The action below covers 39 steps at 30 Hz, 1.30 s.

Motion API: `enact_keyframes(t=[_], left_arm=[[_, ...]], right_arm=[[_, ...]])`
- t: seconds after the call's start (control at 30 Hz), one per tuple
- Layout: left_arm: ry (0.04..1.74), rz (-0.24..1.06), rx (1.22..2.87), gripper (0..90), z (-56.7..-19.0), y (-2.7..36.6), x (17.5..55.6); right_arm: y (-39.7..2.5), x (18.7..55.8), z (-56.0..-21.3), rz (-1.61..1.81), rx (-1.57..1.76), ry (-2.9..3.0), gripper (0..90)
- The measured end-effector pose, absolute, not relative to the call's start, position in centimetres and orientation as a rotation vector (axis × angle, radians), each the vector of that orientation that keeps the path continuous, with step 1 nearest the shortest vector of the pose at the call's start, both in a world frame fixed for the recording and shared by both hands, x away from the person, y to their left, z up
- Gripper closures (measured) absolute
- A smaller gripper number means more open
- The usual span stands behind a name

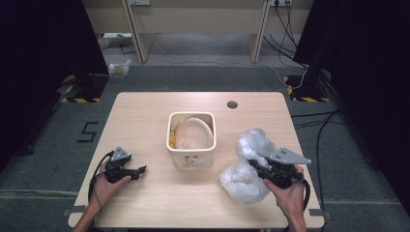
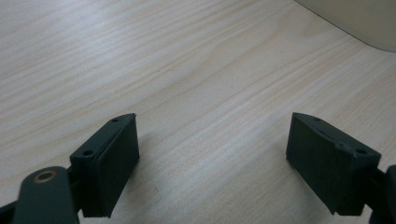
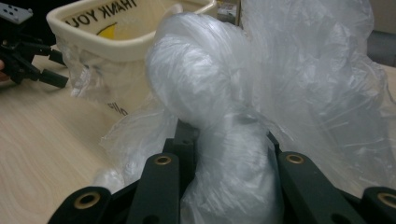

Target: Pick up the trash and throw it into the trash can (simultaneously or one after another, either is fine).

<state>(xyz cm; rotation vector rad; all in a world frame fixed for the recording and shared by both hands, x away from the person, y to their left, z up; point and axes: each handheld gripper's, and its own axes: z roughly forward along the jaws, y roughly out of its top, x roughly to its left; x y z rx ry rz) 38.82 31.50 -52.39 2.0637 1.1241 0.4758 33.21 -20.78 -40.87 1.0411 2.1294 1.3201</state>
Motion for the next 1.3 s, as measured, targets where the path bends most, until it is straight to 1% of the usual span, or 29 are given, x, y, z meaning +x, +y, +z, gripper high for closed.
enact_keyframes(t=[0.5,0.8,1.3], left_arm=[[1.123,0.476,2.064,16.1,-52.4,31.5,38.8],[1.124,0.476,2.064,16.2,-52.4,31.5,38.8],[1.124,0.474,2.066,16.2,-52.4,31.5,38.8]], right_arm=[[-20.8,33.9,-36.6,1.366,0.975,2.088,71.4],[-19.5,34.7,-33.3,1.38,0.909,2.083,71.5],[-17.9,36.9,-31.1,1.404,0.894,2.139,71.6]])
